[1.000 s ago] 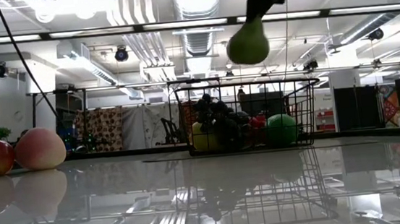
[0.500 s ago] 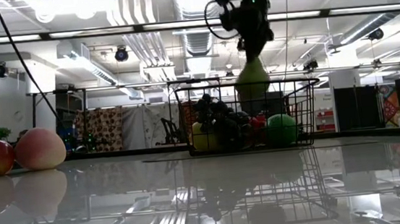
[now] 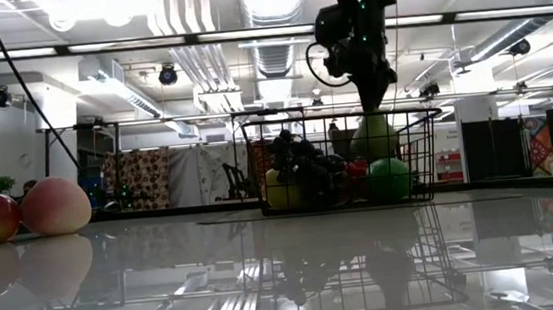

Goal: Build produce basket
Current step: Put the green pear into the black wire basket

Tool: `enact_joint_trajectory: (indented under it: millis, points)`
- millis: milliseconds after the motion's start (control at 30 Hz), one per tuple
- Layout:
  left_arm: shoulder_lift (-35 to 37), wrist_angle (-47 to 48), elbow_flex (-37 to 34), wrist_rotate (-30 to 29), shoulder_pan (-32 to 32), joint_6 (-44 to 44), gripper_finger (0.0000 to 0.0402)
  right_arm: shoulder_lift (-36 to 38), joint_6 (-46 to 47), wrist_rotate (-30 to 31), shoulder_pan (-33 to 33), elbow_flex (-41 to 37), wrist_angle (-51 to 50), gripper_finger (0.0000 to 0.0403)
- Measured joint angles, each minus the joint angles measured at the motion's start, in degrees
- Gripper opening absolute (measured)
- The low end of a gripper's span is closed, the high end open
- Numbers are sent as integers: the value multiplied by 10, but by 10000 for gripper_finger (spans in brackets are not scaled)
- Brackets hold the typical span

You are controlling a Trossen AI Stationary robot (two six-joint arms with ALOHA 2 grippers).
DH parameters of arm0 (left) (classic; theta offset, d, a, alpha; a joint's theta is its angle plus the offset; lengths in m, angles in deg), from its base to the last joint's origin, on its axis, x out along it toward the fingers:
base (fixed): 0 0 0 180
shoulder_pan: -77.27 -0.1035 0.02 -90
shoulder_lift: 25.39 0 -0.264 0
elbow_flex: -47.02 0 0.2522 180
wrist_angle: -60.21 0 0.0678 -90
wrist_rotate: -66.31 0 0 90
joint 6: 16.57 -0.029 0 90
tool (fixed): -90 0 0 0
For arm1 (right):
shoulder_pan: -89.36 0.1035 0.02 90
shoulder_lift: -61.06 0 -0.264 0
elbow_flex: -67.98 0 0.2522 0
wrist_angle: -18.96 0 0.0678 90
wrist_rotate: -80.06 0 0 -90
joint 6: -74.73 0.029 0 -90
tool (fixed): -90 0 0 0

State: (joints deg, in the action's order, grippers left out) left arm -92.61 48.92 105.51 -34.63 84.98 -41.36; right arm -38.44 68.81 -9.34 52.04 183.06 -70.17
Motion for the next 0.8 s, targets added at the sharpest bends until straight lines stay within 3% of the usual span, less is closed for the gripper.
enact_joint_trajectory:
  millis: [567,800]
  points:
    - [0,0,0,0,0,1,135,0,4,2,-2,-12,39,105]
    - [0,0,0,0,0,1,135,0,9,8,-2,-12,41,135]
